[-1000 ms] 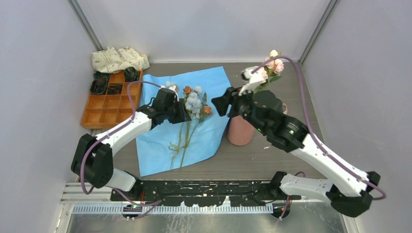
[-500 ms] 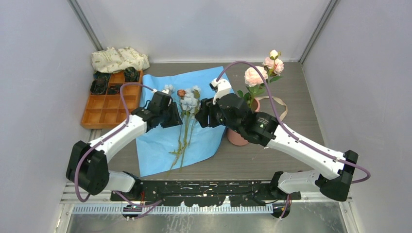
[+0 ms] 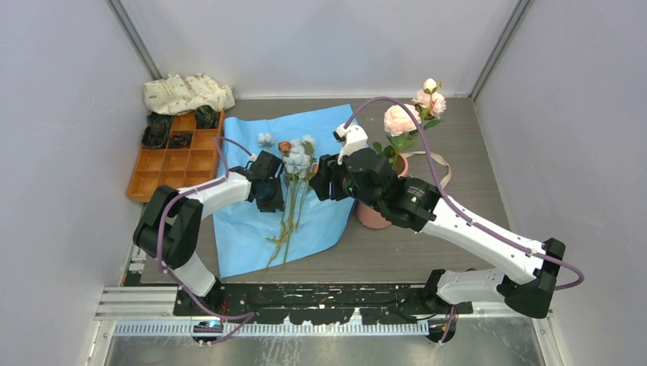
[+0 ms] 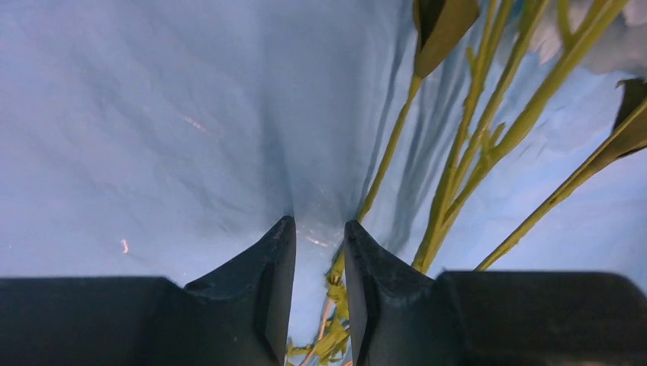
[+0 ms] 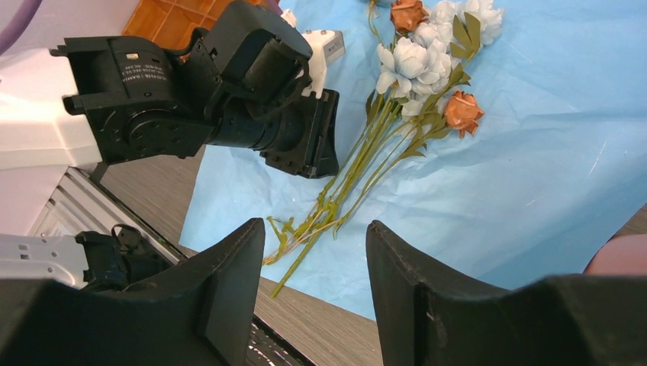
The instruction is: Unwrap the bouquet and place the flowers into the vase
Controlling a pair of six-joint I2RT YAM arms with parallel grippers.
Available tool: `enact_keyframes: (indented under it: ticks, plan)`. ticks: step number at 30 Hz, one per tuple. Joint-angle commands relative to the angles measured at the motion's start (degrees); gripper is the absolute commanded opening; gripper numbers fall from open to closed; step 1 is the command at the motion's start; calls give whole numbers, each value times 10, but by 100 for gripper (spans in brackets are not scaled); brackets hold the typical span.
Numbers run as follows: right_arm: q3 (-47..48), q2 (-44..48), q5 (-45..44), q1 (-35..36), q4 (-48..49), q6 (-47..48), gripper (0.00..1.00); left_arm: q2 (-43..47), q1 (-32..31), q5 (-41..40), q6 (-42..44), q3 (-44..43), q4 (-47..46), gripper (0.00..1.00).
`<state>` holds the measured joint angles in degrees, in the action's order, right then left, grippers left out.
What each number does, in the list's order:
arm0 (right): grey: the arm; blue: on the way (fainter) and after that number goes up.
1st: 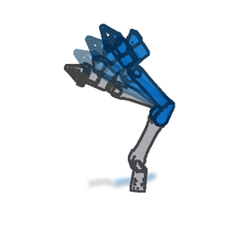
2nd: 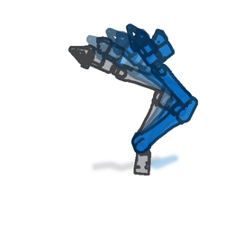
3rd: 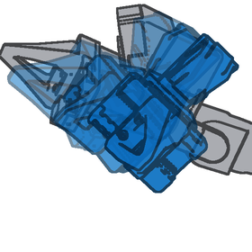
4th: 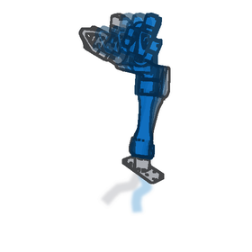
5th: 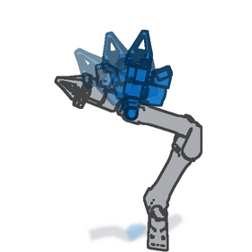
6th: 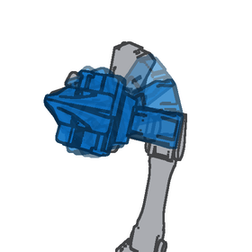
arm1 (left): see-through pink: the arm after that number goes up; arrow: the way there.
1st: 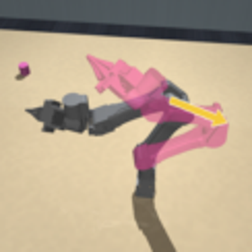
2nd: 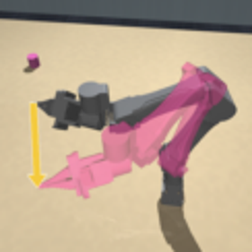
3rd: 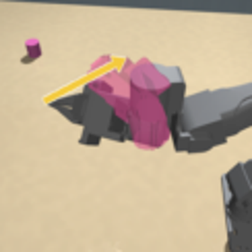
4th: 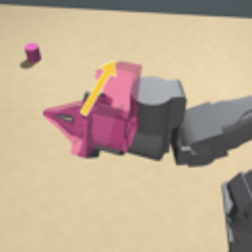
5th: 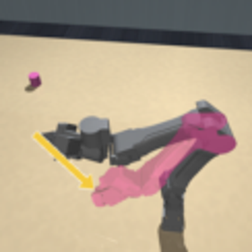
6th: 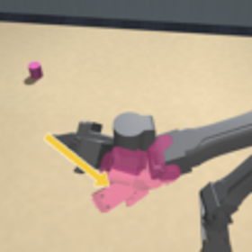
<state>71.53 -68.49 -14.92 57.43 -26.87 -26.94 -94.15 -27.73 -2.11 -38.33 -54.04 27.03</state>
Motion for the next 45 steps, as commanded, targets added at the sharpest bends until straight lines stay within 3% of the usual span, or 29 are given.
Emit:
enact_keyframes:
  ticks: [1, 13, 21, 31, 37, 45]
  plan:
    - [-1, 18, -11, 4, 19, -5, 57, -14, 1, 15, 6, -23, -42, 31]
    - [-8, 10, 0, 7, 31, -11, 57, 8, 1, 19, 2, -25, -41, 30]
    - [18, 24, -17, 10, 40, 8, 55, -43, -7, 11, 5, -53, -45, 28]
    - [46, 15, -17, 23, 24, 23, 55, -54, -12, -21, 6, -52, -44, 3]
    - [35, 20, -33, 33, 25, 23, 55, 34, -11, -49, 8, -59, 3, 0]
    - [31, 1, -25, 40, 28, 16, 55, 195, -11, -92, 35, -132, 98, 0]
